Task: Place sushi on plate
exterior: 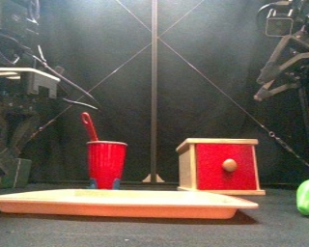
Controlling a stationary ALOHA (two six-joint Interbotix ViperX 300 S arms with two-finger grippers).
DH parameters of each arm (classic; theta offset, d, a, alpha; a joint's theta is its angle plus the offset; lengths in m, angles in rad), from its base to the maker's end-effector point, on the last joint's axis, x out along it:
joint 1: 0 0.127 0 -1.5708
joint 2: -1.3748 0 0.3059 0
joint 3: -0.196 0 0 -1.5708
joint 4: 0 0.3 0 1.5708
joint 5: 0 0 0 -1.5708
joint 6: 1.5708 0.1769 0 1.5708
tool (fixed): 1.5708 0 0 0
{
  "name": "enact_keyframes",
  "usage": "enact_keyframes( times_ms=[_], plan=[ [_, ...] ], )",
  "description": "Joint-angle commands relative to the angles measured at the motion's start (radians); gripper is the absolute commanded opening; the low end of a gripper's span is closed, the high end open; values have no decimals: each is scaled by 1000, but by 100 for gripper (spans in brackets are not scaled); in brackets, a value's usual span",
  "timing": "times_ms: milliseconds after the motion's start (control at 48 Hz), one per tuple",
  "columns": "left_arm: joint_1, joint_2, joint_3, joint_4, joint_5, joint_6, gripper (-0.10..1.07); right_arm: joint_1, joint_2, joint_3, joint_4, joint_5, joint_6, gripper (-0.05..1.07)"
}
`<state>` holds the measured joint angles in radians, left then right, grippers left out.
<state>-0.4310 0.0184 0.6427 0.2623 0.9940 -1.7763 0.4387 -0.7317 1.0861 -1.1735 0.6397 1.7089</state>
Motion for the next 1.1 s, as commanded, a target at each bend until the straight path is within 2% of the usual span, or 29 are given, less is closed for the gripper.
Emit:
enact_keyframes(
  times_ms=[0, 250, 417, 750, 1083],
  plan=[
    [-2, -18, -25, 25, 3, 3, 45, 2, 0, -11, 9, -3, 0, 90],
    [-11, -98, -61, 149, 20, 43, 45, 2, 0, -9, 14, -3, -8, 90],
    [-11, -112, -87, 179, 9, 51, 45, 2, 0, -9, 8, -3, -8, 90],
    [2, 23, -219, 207, -87, 38, 45, 2, 0, -8, 6, -2, -11, 90],
    [51, 186, -347, 241, -118, 35, 45, 2, -9, -5, 6, 3, -11, 90]
  ],
)
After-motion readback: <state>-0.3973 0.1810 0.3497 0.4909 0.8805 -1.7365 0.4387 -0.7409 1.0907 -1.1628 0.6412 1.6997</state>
